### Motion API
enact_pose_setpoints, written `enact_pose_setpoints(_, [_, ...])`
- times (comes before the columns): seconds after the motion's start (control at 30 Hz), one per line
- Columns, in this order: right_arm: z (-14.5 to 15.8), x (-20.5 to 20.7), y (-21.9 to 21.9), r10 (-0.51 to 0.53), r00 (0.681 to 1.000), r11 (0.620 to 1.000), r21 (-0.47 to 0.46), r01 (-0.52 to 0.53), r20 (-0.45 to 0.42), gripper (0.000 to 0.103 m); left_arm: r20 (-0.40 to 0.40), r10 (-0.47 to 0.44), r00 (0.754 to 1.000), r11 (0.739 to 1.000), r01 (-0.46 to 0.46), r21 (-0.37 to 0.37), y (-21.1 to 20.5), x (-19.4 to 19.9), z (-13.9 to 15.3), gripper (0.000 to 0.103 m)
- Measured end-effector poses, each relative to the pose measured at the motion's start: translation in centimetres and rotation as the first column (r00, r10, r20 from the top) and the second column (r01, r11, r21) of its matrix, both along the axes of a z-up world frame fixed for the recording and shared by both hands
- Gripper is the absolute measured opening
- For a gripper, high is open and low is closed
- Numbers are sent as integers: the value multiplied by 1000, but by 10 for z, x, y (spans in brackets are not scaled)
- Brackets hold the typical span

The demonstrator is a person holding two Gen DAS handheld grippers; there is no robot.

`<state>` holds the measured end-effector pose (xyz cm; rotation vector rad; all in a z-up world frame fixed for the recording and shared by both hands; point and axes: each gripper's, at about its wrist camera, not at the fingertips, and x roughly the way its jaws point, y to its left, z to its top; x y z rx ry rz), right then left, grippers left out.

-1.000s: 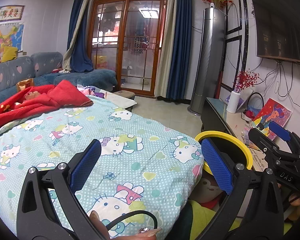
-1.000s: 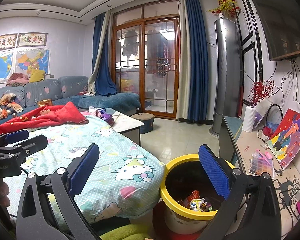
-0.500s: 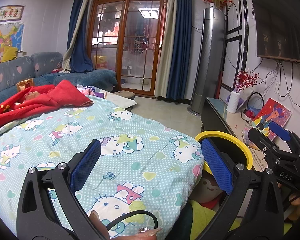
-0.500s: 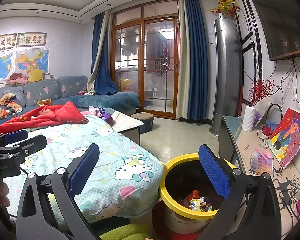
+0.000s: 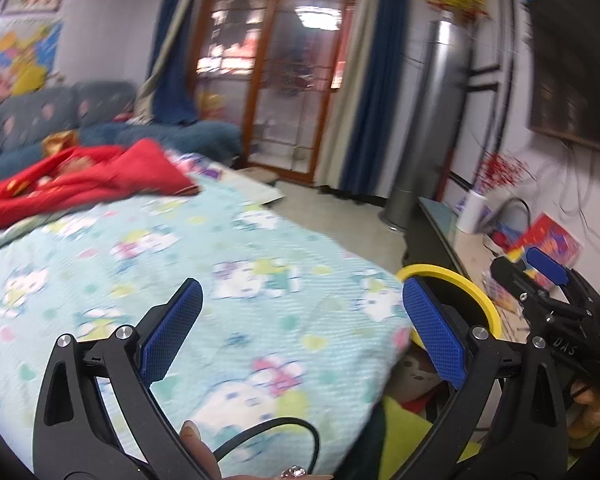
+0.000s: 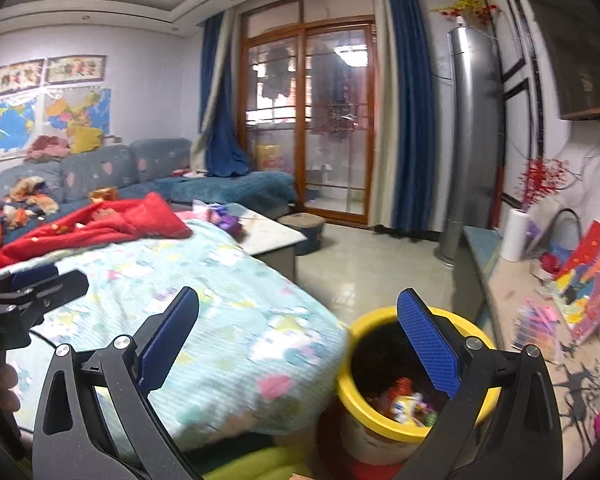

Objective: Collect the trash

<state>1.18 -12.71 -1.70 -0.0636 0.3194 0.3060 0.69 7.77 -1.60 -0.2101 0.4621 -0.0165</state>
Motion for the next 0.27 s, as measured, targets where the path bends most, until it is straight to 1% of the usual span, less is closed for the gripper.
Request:
enact_pose_setpoints(0.03, [4,2,8,22,1000,1000,0,-22,-2,97,-14,38,999,999,-38,-17,19,-6,3,92])
enact_pose_setpoints(0.07, [10,5,29,83,996,996,6,-83,-6,97,-22,84,996,996,-84,-28,40,-15,5,92])
enact_pose_setpoints(0.1, [14,6,44,130,991,991,9,-130,-13,97,-31,156,987,987,-157,-26,67,-28,9,92])
enact_pose_setpoints(0.13, [18,7,73,224,974,975,13,-224,-34,97,-45,243,969,970,-244,-12,94,-42,12,92])
enact_pose_setpoints(0.17, [21,8,93,283,958,959,21,-282,-49,97,-57,318,946,948,-318,3,116,-54,14,92])
enact_pose_setpoints(0.2, [22,8,126,361,929,932,31,-360,-82,97,-74,418,906,909,-417,27,144,-69,16,92])
enact_pose_setpoints(0.23, [22,8,149,414,903,910,35,-413,-113,97,-96,546,832,838,-544,54,181,-92,18,92])
enact_pose_setpoints(0.27, [20,6,185,493,855,870,64,-490,-160,97,-114,649,752,761,-645,73,211,-113,19,92])
